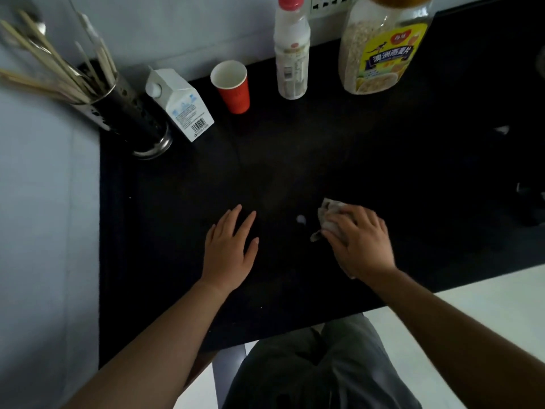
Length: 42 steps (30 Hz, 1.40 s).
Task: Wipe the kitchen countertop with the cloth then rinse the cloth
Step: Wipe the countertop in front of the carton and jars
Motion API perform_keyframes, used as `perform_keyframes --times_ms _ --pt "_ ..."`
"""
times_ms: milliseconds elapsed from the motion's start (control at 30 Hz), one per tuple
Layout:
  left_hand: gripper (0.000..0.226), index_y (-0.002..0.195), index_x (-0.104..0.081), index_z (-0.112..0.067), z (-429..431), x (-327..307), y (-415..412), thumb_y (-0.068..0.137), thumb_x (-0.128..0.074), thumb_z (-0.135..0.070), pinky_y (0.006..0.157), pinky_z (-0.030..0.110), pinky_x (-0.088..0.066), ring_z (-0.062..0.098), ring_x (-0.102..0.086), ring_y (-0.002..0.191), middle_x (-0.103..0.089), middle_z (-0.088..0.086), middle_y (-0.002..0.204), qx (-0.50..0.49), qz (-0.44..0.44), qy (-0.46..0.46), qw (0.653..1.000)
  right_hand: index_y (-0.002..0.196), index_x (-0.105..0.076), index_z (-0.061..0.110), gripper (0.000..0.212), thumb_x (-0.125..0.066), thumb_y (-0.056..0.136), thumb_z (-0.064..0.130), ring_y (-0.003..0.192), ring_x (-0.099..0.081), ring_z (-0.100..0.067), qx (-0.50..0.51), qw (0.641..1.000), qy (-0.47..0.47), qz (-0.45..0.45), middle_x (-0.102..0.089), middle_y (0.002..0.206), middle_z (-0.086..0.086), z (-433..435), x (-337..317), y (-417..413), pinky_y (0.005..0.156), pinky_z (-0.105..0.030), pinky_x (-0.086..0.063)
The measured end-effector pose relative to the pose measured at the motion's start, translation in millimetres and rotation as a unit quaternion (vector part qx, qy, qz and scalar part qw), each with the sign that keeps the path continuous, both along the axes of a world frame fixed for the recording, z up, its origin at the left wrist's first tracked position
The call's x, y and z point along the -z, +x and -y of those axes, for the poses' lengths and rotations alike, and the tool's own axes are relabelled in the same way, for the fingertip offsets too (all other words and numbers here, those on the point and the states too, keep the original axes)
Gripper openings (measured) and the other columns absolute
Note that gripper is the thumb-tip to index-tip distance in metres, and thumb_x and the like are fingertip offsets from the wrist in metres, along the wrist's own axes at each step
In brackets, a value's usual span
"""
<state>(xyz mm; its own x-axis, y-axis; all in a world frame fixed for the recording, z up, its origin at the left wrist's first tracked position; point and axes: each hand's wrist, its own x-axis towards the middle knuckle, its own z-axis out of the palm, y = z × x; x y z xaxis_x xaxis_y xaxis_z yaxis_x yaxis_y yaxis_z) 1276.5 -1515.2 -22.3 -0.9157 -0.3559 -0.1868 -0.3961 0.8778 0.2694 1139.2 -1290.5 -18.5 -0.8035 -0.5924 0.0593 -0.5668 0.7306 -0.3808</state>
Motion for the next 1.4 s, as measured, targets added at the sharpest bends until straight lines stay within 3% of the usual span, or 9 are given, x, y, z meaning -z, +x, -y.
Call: perform_keyframes --times_ms 233,433,567,733,867,967,1100,1267,1400 --pt "0.053 0.145 -0.025 -0.028 4.0 3.2 5.3 0.095 -0.034 -0.043 0.113 0.048 -0.025 0.023 -0.016 0.144 -0.019 0.004 0.156 0.021 -0.007 -0.003 1.0 0.123 -0.053 0.022 0.039 -0.041 0.093 0.044 0.119 -0.037 -0.032 0.237 0.969 0.029 0.062 -0.043 0.13 -0.009 63.1 -11.0 -32.9 0.099 -0.046 -0.029" --pt "0.05 0.143 -0.032 -0.027 1.1 8.0 11.3 0.094 -0.036 -0.042 0.112 0.047 -0.028 0.024 -0.024 0.141 -0.027 0.005 0.154 0.007 -0.037 -0.005 0.999 0.119 -0.056 0.025 0.035 -0.048 0.09 0.044 0.117 -0.042 -0.029 0.078 0.995 -0.006 0.064 -0.049 0.127 -0.006 70.4 -8.8 9.5 0.098 -0.045 -0.034" --pt "0.051 0.143 -0.029 -0.03 2.9 11.8 12.2 0.095 -0.032 -0.044 0.112 0.045 -0.024 0.021 -0.021 0.143 -0.024 0.002 0.155 0.007 -0.039 0.001 0.999 0.112 -0.059 0.027 0.03 -0.055 0.086 0.042 0.113 -0.044 -0.025 0.055 0.998 -0.037 0.025 -0.052 0.121 -0.003 40.7 0.2 23.4 0.093 -0.043 -0.038" --pt "0.051 0.144 -0.027 -0.032 4.2 9.8 11.3 0.095 -0.031 -0.046 0.112 0.044 -0.024 0.02 -0.02 0.143 -0.022 0.0 0.156 0.001 -0.032 0.01 0.999 0.117 -0.054 0.024 0.036 -0.041 0.092 0.046 0.122 -0.035 -0.031 0.278 0.958 -0.015 0.074 -0.043 0.131 -0.008 104.1 0.5 -12.2 0.102 -0.047 -0.028" --pt "0.051 0.143 -0.028 -0.032 5.9 8.7 11.9 0.094 -0.03 -0.047 0.112 0.04 -0.022 0.019 -0.021 0.143 -0.023 0.0 0.156 0.009 -0.027 0.006 1.0 0.117 -0.058 0.023 0.034 -0.048 0.091 0.042 0.117 -0.044 -0.032 0.089 0.995 0.017 0.039 -0.05 0.126 -0.009 128.2 -2.2 6.4 0.096 -0.045 -0.035" --pt "0.052 0.143 -0.028 -0.034 11.7 6.4 13.1 0.093 -0.032 -0.048 0.111 0.038 -0.02 0.018 -0.019 0.143 -0.021 -0.003 0.156 0.019 -0.017 0.014 1.0 0.107 -0.064 0.023 0.029 -0.058 0.085 0.041 0.108 -0.053 -0.03 -0.044 0.999 0.022 0.014 -0.058 0.116 -0.006 94.6 -0.5 15.1 0.09 -0.044 -0.042" --pt "0.051 0.143 -0.028 -0.034 4.6 0.7 10.8 0.094 -0.034 -0.045 0.114 0.04 -0.018 0.015 -0.013 0.144 -0.017 -0.005 0.157 -0.013 -0.01 0.049 0.999 0.102 -0.066 0.021 0.026 -0.065 0.082 0.037 0.104 -0.055 -0.034 -0.047 0.999 0.022 -0.005 -0.059 0.112 -0.009 57.4 0.7 -21.1 0.086 -0.045 -0.044" --pt "0.05 0.143 -0.029 -0.031 -8.7 -8.7 -3.1 0.095 -0.035 -0.045 0.115 0.042 -0.019 0.014 -0.014 0.143 -0.018 -0.005 0.156 -0.09 0.0 0.054 0.994 0.119 -0.054 0.023 0.034 -0.045 0.091 0.043 0.12 -0.038 -0.033 0.058 0.997 0.05 0.029 -0.045 0.129 -0.011 106.2 -0.1 -80.7 0.1 -0.05 -0.031" --pt "0.054 0.145 -0.024 -0.032 -27.9 -8.7 -8.9 0.094 -0.036 -0.045 0.116 0.043 -0.013 0.013 -0.006 0.145 -0.011 -0.006 0.158 -0.154 0.018 0.057 0.986 0.114 -0.056 0.02 0.031 -0.048 0.09 0.039 0.111 -0.044 -0.037 -0.069 0.997 0.026 0.02 -0.05 0.121 -0.014 110.5 1.0 -72.5 0.093 -0.049 -0.036"
